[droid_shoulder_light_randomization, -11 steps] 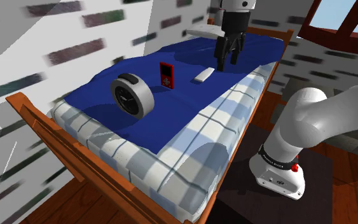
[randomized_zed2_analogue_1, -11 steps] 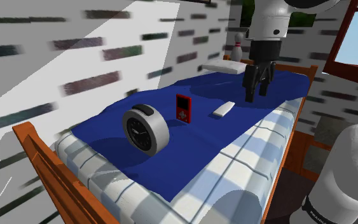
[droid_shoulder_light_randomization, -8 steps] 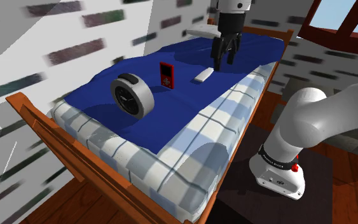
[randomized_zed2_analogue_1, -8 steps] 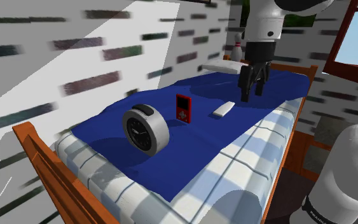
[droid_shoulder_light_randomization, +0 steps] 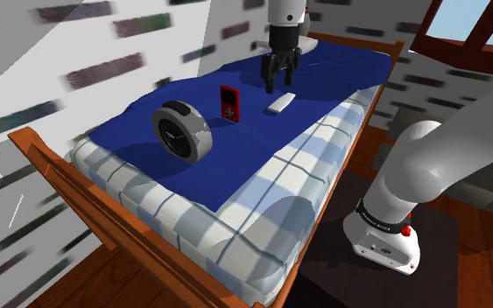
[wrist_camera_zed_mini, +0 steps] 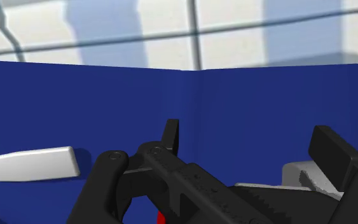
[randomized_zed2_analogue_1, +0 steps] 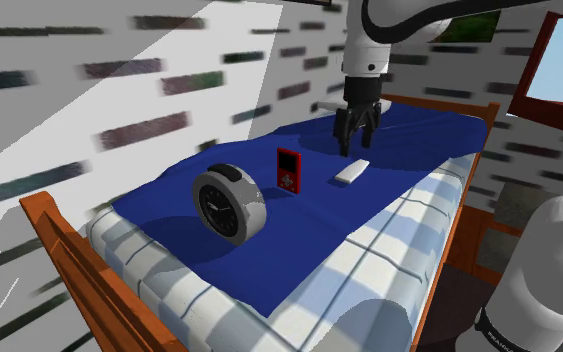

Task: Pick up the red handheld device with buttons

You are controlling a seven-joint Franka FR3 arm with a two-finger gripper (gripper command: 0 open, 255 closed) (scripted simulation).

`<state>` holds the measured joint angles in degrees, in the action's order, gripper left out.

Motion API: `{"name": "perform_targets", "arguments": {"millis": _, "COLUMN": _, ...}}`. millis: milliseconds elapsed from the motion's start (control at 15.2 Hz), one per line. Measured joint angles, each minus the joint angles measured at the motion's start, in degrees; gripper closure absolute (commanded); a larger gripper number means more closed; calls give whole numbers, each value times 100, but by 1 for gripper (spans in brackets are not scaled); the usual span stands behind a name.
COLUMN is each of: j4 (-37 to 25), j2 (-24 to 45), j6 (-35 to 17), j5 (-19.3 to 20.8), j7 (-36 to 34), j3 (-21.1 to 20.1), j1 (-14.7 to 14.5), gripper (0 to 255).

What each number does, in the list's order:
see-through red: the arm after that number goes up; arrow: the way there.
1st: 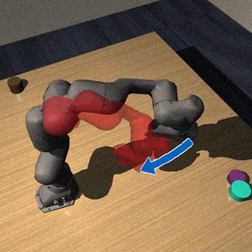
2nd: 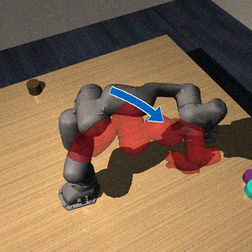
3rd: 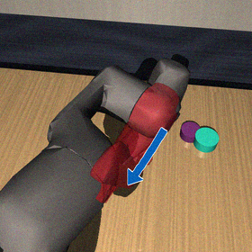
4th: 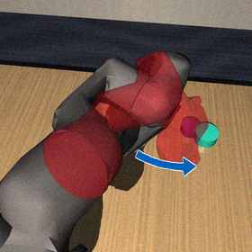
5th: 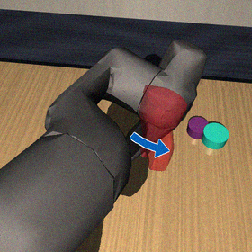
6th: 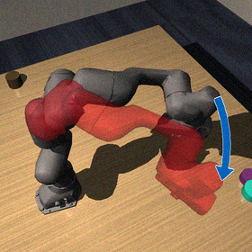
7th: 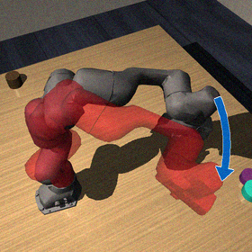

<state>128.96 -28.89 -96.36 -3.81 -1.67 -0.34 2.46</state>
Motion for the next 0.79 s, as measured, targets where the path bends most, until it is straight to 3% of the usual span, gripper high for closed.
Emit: {"name": "perform_targets", "arguments": {"millis": 792, "j4": -1746, "j2": 2506, "j6": -879, "j5": 204, "j7": 373, "j3": 166, "j1": 105, "gripper": 0}}
